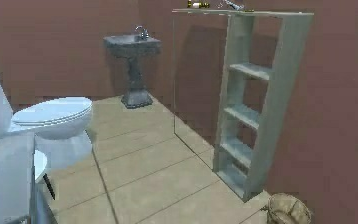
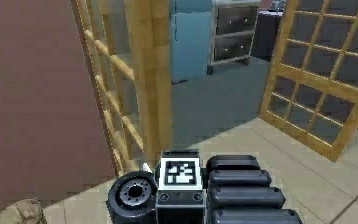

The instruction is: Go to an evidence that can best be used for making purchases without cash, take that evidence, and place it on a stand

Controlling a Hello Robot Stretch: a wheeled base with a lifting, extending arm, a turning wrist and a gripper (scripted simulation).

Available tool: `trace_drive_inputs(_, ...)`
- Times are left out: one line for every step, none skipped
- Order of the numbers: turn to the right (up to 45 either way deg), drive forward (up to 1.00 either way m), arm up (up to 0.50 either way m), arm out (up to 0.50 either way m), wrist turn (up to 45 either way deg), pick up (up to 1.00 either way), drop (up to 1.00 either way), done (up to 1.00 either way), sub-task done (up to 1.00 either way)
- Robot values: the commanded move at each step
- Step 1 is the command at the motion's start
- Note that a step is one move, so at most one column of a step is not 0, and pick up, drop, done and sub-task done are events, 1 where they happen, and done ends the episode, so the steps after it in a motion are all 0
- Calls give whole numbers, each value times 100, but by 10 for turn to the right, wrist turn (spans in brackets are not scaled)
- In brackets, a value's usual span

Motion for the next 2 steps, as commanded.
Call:
trace_drive_inputs(0, 55, 0, 0, 0, 0, 0, 0, 0)
trace_drive_inputs(-300, 0, 0, 0, 0, 0, 0, 0, 0)
